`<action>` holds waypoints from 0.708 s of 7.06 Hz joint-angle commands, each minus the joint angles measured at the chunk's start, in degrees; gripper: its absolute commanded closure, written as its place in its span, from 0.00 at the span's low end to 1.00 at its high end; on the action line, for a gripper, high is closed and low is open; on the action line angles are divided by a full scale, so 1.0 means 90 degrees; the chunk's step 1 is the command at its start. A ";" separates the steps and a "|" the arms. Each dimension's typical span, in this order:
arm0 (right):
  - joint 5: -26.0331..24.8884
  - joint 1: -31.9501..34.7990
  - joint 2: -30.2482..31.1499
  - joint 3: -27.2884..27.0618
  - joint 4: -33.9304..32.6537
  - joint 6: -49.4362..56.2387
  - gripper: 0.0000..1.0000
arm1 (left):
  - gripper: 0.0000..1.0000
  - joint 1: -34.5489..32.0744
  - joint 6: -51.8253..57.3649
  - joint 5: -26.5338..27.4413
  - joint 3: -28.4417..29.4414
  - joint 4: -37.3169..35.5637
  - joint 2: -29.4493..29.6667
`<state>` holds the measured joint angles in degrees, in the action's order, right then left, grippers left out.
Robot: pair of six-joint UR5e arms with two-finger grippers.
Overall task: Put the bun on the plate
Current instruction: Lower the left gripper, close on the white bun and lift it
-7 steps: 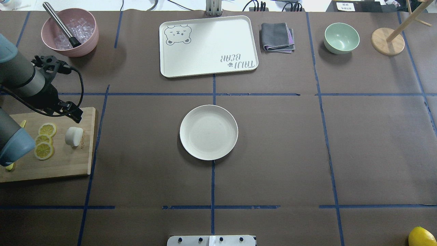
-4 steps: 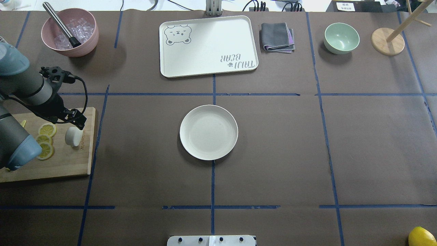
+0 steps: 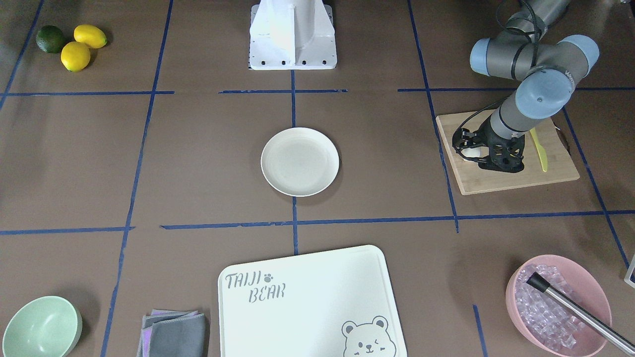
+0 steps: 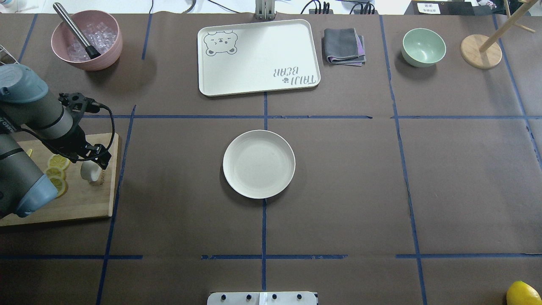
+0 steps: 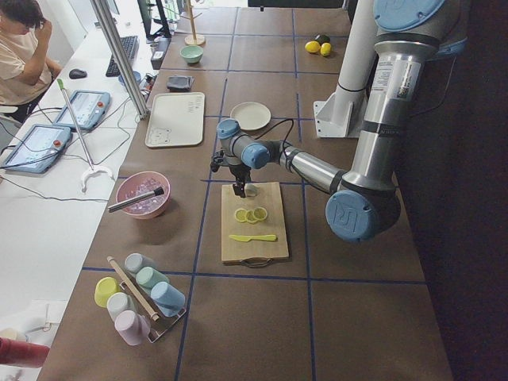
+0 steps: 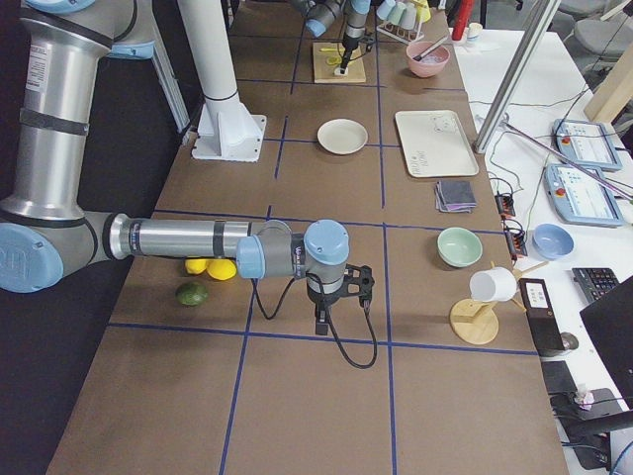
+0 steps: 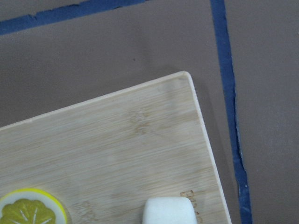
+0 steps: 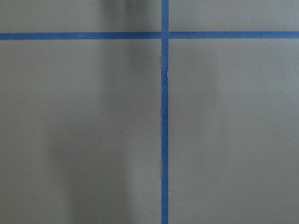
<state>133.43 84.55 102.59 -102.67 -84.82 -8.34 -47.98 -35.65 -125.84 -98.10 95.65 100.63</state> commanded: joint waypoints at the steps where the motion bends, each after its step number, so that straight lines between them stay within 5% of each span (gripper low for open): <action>1: -0.0011 0.0000 -0.0012 0.0002 0.0000 -0.0001 0.00 | 0.14 0.0048 0.0006 -0.0012 0.0021 -0.0052 0.0000; 3: -0.0011 0.0000 -0.0012 0.0002 0.0000 -0.0001 0.00 | 0.14 0.0058 0.0006 -0.0012 0.0031 -0.0071 -0.0010; 5: -0.0020 0.0000 -0.0022 0.0011 0.0000 -0.0001 0.00 | 0.33 0.0058 0.0006 -0.0022 0.0021 -0.0091 -0.0010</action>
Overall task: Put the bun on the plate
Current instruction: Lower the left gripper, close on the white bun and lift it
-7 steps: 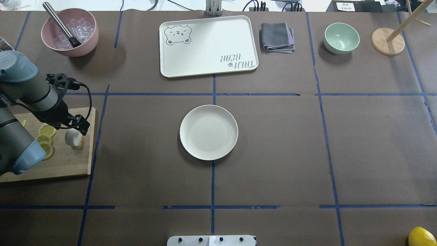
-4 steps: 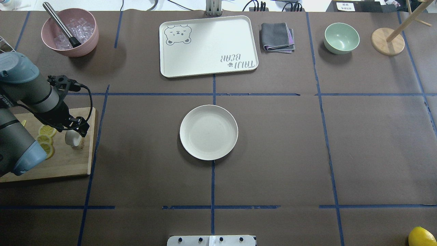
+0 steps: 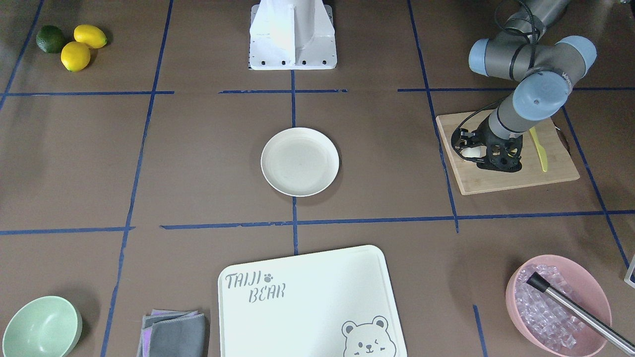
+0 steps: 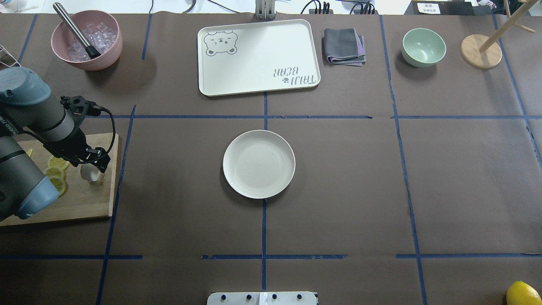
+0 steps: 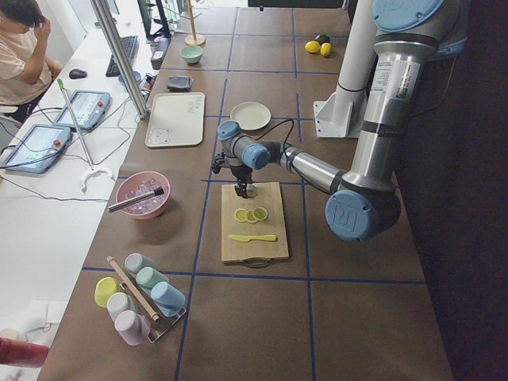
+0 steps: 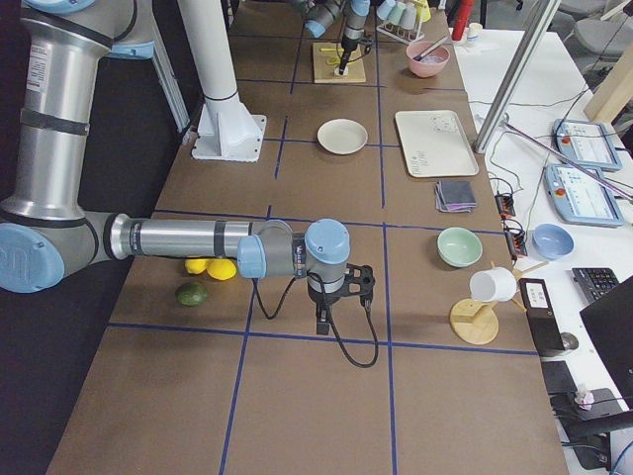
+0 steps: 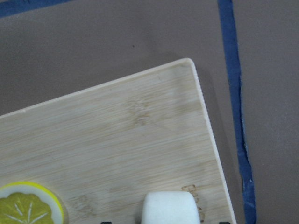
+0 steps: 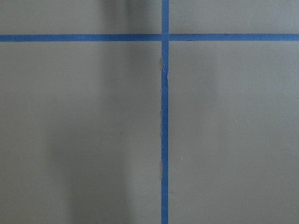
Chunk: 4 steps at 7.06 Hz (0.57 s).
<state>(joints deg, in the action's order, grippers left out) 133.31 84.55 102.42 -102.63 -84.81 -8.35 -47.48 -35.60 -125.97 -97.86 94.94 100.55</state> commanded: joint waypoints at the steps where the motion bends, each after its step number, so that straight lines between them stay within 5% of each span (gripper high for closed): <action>1: -0.0007 0.0000 -0.0003 0.0007 0.0000 0.0000 0.00 | 0.43 0.0003 0.0000 -0.0007 -0.0006 -0.0012 0.0009; 3: -0.0007 0.0000 -0.0003 0.0007 0.0000 0.0000 0.00 | 0.70 0.0003 0.0000 -0.0239 -0.0016 -0.0012 0.0009; 4: 0.0003 0.0000 -0.0003 0.0007 0.0000 0.0000 0.00 | 0.72 0.0003 0.0000 -0.0290 -0.0035 -0.0012 -0.0001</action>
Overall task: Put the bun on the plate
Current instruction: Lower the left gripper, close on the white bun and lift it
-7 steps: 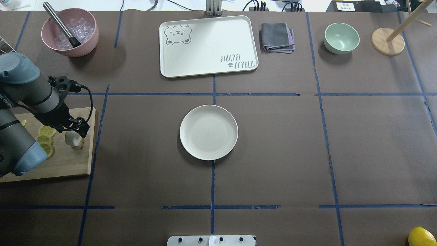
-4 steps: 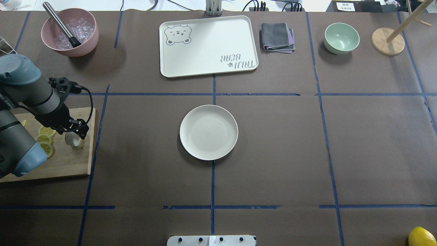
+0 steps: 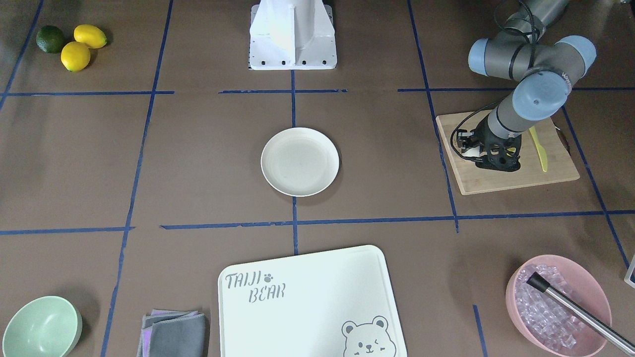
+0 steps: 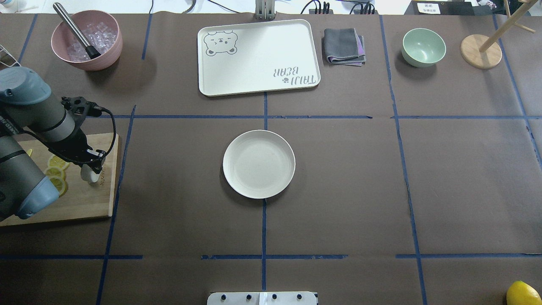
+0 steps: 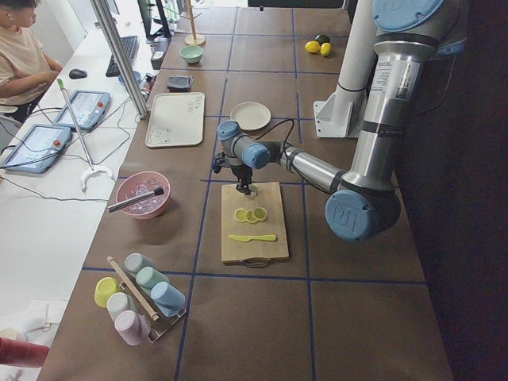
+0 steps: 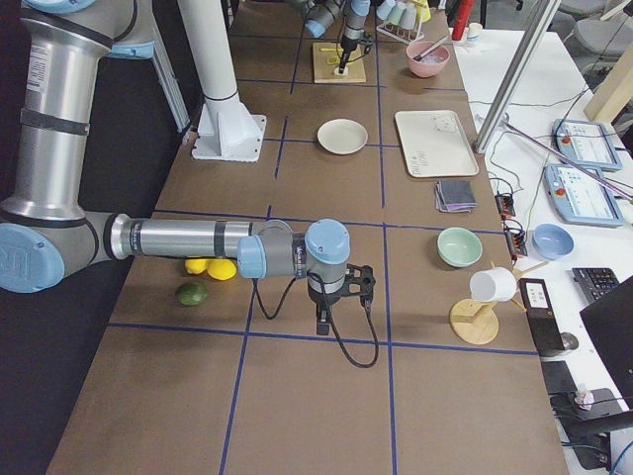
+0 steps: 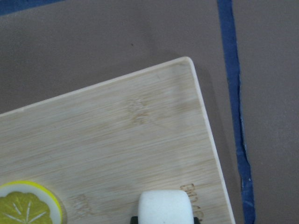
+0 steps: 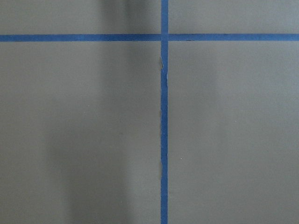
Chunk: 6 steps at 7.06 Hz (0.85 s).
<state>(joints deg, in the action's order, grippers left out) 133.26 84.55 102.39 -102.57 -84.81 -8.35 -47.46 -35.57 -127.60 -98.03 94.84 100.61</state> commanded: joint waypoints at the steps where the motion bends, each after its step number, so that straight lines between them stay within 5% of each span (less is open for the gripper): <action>1: 0.0007 0.0000 0.0000 0.0000 0.0000 0.0000 0.00 | 0.71 0.0000 -0.0003 -0.0119 -0.0094 -0.0010 0.0012; 4: 0.0017 0.0000 0.0029 0.0000 0.0000 0.0000 0.00 | 0.71 0.0010 -0.0235 -0.0109 -0.0797 -0.1578 0.1003; 6: 0.0027 0.0000 0.0049 -0.0009 0.0000 0.0000 0.00 | 0.71 0.0203 -0.1586 -0.0100 -0.0681 -0.1670 0.1979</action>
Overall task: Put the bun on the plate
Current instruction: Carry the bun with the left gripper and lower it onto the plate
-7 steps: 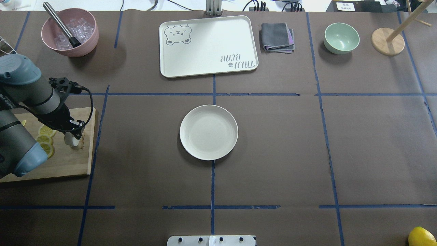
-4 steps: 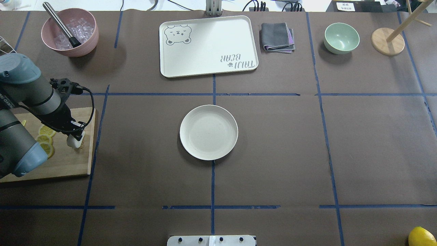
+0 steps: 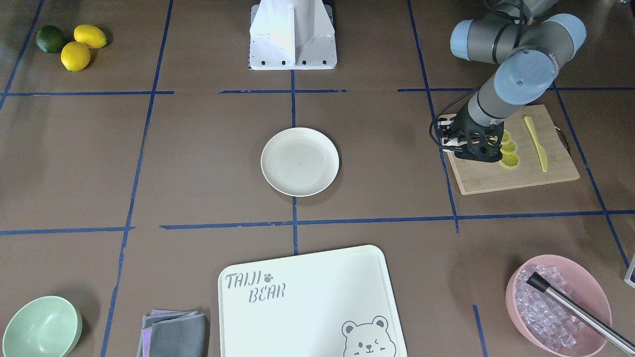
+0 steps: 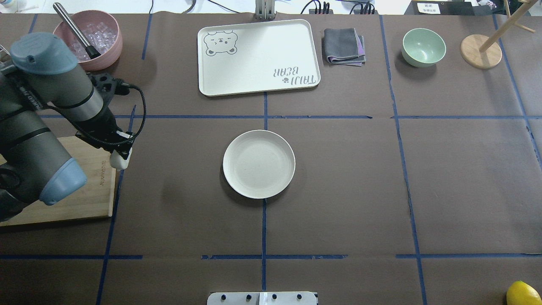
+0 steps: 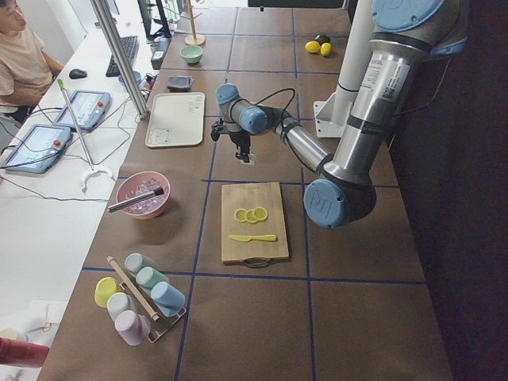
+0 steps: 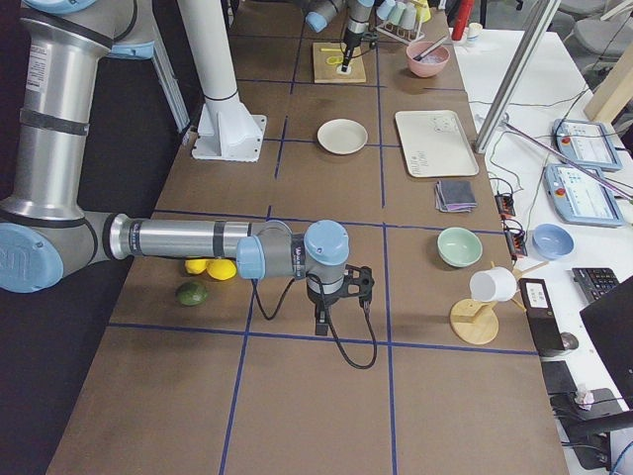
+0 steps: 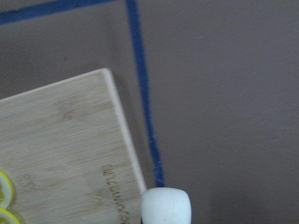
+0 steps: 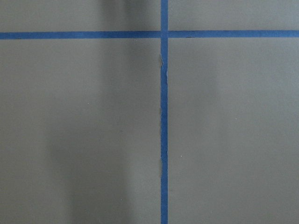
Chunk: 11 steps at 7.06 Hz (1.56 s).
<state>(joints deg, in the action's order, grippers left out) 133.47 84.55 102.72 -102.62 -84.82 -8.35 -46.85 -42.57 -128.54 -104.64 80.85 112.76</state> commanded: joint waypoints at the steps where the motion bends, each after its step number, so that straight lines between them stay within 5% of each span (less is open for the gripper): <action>1: 0.0004 0.0000 0.0013 -0.0004 0.0000 0.0000 0.00 | 0.71 0.0640 -0.1542 0.0043 0.0229 -0.0116 0.1177; 4: 0.0014 0.0000 0.0023 0.0005 0.0000 0.0000 0.00 | 0.71 0.1453 -0.2719 0.0646 0.2107 0.0117 0.3197; 7: 0.0004 0.0000 0.0023 -0.0004 0.0000 0.0000 0.00 | 0.71 0.1757 -0.2750 0.1087 0.3363 0.1269 0.3331; 8: -0.0006 0.0000 0.0023 0.0005 0.0000 0.0000 0.00 | 0.59 0.1797 -0.2770 0.1098 0.3375 0.1280 0.3321; 10: -0.0016 0.0000 0.0013 -0.0004 0.0000 0.0000 0.00 | 0.15 0.1856 -0.2789 0.1099 0.3365 0.1281 0.3321; 11: -0.0006 0.0000 0.0013 -0.0004 0.0000 0.0000 0.00 | 0.05 0.1856 -0.2790 0.1099 0.3356 0.1281 0.3311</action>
<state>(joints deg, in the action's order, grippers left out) 133.38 84.55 102.84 -102.62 -84.82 -8.35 -30.23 -67.61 -118.68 -74.40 92.33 142.60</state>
